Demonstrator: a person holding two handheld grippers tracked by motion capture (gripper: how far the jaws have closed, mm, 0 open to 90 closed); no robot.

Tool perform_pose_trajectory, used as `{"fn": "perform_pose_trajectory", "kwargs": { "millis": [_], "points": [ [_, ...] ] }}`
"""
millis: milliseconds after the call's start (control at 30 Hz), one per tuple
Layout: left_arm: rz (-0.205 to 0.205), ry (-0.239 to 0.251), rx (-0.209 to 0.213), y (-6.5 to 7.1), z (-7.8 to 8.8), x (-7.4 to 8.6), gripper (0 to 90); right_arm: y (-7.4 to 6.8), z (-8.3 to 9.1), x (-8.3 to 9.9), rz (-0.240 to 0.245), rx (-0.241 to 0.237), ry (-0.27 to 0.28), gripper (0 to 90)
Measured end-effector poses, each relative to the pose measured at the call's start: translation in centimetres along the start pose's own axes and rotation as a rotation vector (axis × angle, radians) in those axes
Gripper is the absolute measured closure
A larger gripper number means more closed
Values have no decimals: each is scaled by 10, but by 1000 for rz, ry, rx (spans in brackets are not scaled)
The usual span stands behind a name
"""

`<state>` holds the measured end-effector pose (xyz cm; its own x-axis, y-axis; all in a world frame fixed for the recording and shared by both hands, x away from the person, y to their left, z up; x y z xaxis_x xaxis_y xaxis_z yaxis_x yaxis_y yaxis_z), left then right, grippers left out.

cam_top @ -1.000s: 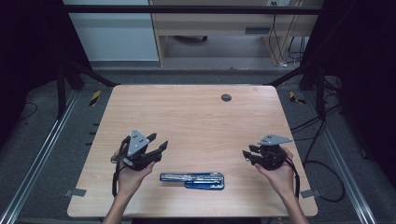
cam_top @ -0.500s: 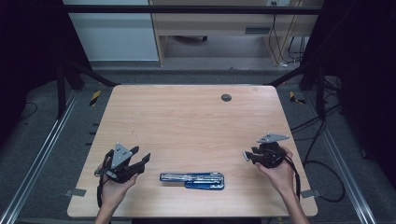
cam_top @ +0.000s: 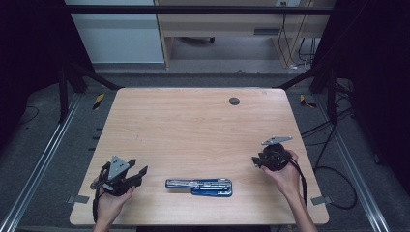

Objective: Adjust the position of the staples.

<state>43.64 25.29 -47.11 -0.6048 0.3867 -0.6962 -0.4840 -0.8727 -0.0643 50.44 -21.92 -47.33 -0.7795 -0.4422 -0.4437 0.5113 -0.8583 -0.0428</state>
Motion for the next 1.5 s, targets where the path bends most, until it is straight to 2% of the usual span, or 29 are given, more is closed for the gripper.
{"fn": "perform_pose_trajectory", "kwargs": {
  "millis": [200,300,367,400,467,500,633,800,1033,1100,1133,1233,1333,1433,1500],
  "points": [
    [9,-5,-10,-3,-3,2,466,-2,-8,-5,10,15,-10,661],
    [16,-11,-8,-4,-5,2,467,-2,-12,-5,30,47,-31,667],
    [17,-11,-6,-4,-5,2,468,-3,-14,-6,24,44,-37,674],
    [14,-13,-7,-4,-5,2,468,-2,-16,-6,29,57,-45,677],
    [9,-16,-8,-3,-6,2,468,-1,-18,-7,8,50,-55,681],
    [5,-18,-8,-3,-6,2,468,0,-20,-7,15,62,-53,683],
    [7,-22,-5,-4,-7,2,470,1,-23,-8,5,44,-61,691],
    [5,-21,-5,-4,-7,2,471,1,-27,-8,5,57,-75,707],
    [-4,-29,-1,-3,-8,2,473,2,-30,-8,-15,42,-100,754],
    [-4,-29,0,-3,-8,2,473,3,-31,-7,-10,53,-103,784],
    [-3,-29,-1,-3,-8,2,473,2,-31,-8,-18,39,-103,785],
    [-5,-31,-1,-3,-8,2,474,2,-30,-8,-26,41,-109,786],
    [-6,-30,0,-3,-7,2,474,3,-26,-7,2,11,-92,786],
    [-5,-29,1,-3,-7,2,475,2,-18,-6,33,3,-81,786],
    [-4,-27,1,-3,-7,2,476,1,-15,-4,39,-13,-81,786]
  ]
}}
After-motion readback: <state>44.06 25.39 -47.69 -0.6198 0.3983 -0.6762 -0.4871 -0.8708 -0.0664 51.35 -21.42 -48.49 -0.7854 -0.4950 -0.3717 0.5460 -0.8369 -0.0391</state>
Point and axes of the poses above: each handheld gripper's, and its own axes: z roughly backward along the jaws, x roughly out of its underside, y roughly to its right, the point moved 2 cm from there along -z, roughly forward along the jaws, and after that the axes turned 14 degrees about -y, right-handed, at the moved point
